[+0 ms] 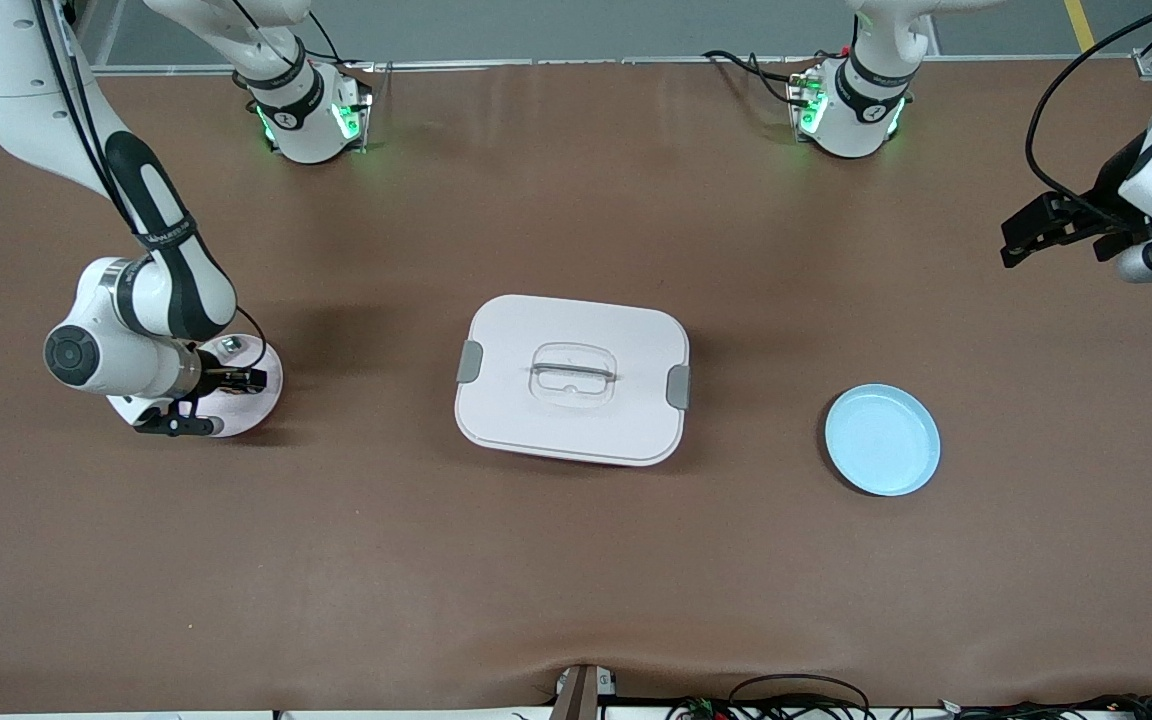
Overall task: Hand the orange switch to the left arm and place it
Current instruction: 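Lower the right gripper and grasp the black-orange switch, then lift the switch with the right gripper and carry it over the box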
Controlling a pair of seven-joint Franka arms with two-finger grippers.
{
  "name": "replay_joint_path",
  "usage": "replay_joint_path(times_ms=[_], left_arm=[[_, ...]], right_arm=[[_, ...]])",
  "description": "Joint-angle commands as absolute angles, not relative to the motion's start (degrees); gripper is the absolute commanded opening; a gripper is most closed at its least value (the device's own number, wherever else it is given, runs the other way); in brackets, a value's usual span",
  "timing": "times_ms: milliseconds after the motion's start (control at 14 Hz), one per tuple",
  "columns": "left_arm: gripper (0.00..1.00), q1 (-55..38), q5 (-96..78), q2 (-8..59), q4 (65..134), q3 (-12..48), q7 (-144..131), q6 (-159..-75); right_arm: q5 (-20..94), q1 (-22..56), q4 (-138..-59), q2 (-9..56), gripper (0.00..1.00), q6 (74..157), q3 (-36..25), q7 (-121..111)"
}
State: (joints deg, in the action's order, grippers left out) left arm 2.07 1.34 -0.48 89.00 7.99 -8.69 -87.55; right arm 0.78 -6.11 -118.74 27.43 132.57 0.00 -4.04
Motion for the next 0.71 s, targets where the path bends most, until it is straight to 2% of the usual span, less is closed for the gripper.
replay_joint_path(times_ms=[0,357,643], left_arm=[[1.00,2.29,1.32,-0.70,88.42,8.17,-7.38,-86.84],[1.00,2.29,1.23,-0.62,88.50,8.17,-7.38,-86.84],[1.00,2.37,1.23,-0.79,88.59,8.17,-7.38,-86.75]], right_arm=[[0.79,-5.71,-116.90,23.22,0.22,125.10,0.09,-4.13],[0.18,-3.00,-110.93,17.59,0.22,109.89,0.09,-2.99],[0.18,2.18,-104.70,14.77,0.21,95.66,0.18,6.83]])
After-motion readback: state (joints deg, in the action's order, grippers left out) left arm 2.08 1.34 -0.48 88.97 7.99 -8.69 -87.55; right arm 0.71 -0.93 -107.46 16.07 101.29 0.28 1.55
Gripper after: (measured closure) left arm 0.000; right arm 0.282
